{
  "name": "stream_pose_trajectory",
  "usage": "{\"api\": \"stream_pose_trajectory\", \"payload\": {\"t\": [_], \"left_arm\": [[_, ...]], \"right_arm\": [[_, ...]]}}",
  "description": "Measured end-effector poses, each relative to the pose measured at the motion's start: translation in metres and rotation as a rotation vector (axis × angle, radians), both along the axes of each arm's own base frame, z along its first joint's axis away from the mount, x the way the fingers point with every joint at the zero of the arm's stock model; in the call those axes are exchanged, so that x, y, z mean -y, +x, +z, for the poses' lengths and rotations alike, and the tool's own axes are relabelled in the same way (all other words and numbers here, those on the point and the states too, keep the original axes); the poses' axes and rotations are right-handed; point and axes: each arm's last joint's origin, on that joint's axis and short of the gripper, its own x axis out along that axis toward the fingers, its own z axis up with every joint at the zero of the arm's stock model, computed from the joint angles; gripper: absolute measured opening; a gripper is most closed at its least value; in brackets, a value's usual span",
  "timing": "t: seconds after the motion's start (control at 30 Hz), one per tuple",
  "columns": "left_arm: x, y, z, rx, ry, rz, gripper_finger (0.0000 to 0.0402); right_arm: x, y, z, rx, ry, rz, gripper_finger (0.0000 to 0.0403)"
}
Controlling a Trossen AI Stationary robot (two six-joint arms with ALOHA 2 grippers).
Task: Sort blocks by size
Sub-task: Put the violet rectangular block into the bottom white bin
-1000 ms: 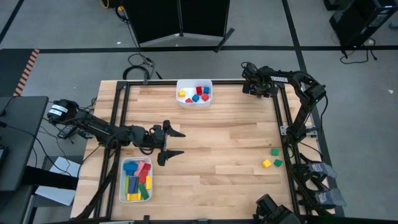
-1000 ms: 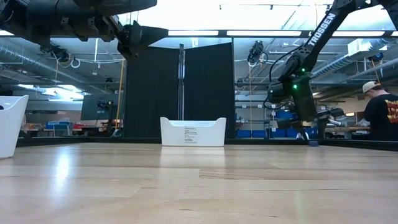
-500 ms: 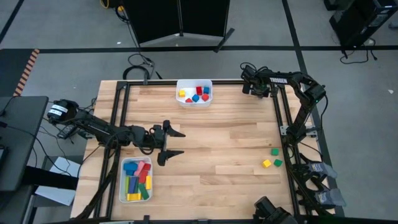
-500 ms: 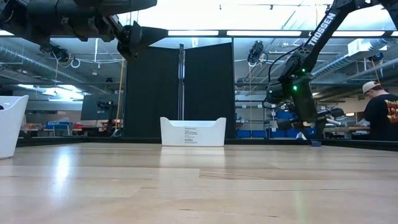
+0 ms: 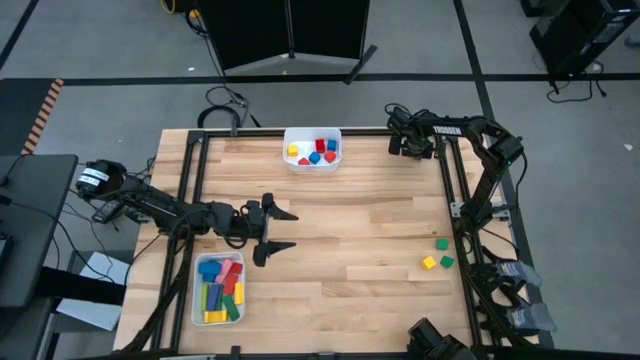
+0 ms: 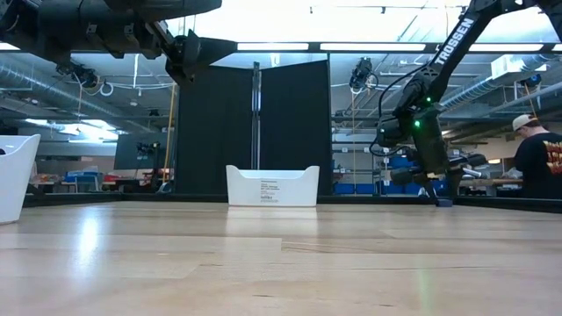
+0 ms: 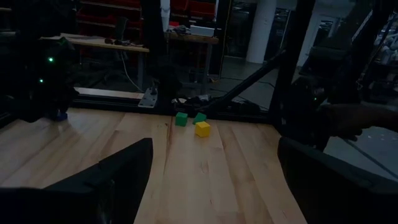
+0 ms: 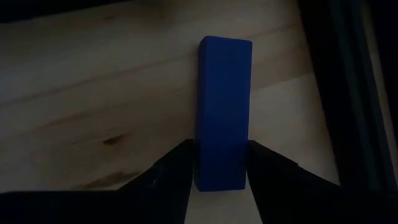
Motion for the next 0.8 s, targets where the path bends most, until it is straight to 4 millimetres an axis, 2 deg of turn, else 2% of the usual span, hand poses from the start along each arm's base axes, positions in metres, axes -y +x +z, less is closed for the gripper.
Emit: {"api": "stream_pose_trajectory", "payload": {"t": [0.8], "left_arm": [[0.000, 0.000, 0.000, -0.001, 0.000, -0.006, 0.0353]], "right_arm": [[-0.010, 0.008, -0.003, 0.036, 0.065, 0.089, 0.0149]]}}
